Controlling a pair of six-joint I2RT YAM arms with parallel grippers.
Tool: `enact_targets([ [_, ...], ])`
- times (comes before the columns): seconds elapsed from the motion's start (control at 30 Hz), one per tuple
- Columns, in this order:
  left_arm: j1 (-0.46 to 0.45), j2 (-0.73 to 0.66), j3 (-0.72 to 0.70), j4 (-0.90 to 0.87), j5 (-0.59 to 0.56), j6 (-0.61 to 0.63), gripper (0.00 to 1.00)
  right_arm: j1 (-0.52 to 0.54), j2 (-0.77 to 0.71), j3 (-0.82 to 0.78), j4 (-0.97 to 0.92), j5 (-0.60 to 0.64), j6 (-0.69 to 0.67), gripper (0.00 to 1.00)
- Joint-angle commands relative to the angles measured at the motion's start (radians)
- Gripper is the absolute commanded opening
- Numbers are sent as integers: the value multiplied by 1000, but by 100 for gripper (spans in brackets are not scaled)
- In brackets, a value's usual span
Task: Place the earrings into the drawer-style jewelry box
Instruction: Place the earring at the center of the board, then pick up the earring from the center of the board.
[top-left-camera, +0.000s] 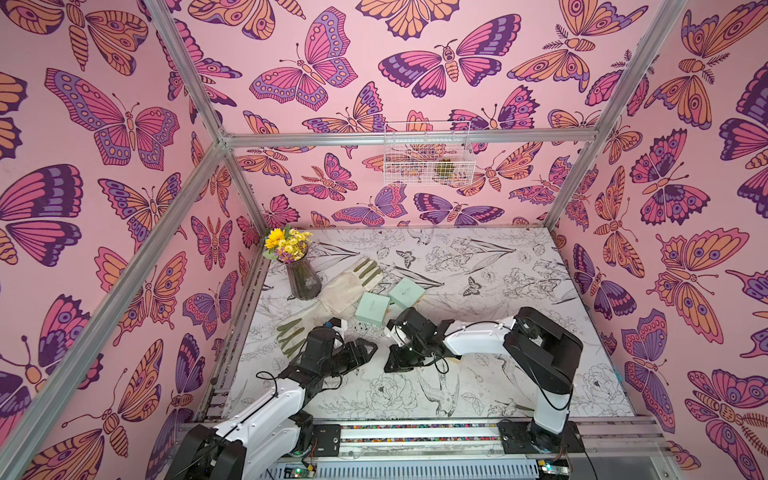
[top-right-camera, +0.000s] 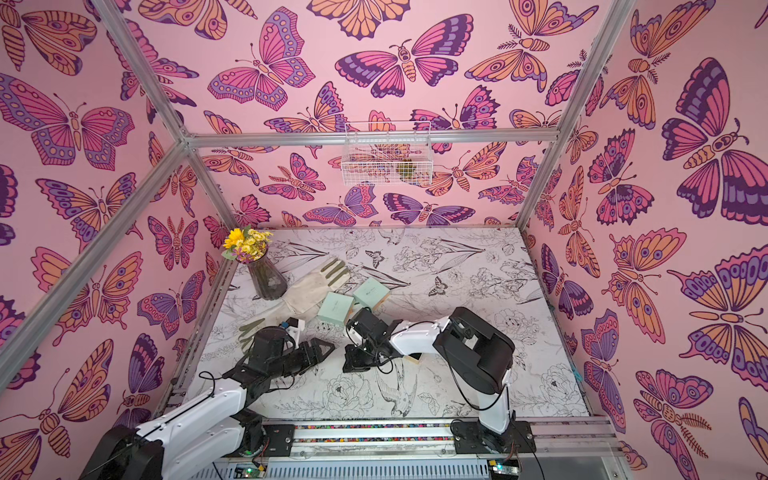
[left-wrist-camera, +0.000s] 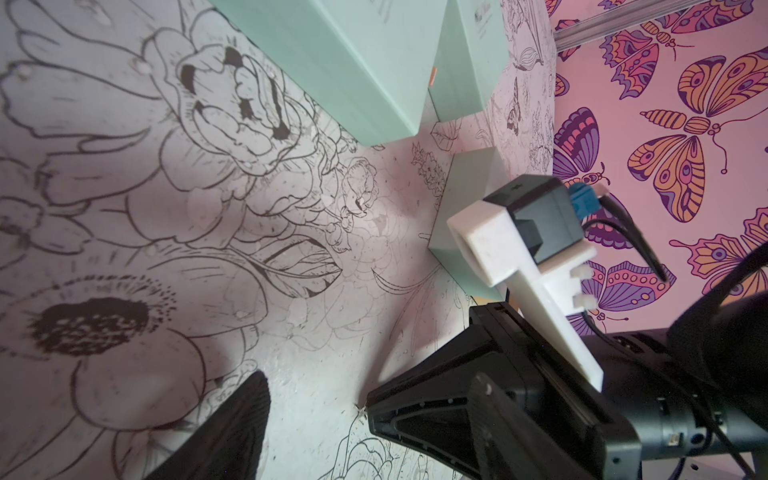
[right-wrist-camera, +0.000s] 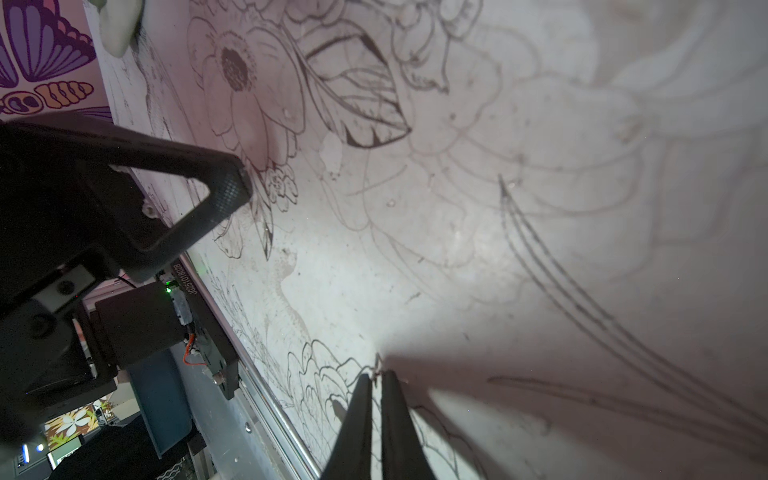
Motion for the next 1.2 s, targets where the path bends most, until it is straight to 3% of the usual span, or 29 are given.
enact_targets([
  [0.0,7,4,16,7,27,5,76,-7,8,4,-56,59,4,13],
  [0.47,7,8,27,-12,36,15,76,-3,-17,-3,-61,89,-20,17],
  [0.7,7,-115,76,-286,-28,45,76,11,-140,17,-110,164,-102,18],
  [0.83,5,-185,85,-409,-38,47,74,24,-168,84,-243,228,-189,19],
  [1.0,4,-209,66,-407,-37,25,71,68,-120,201,-420,331,-239,18],
  [1.17,54,-241,-1,-240,67,-62,71,112,-37,333,-557,361,-179,18],
])
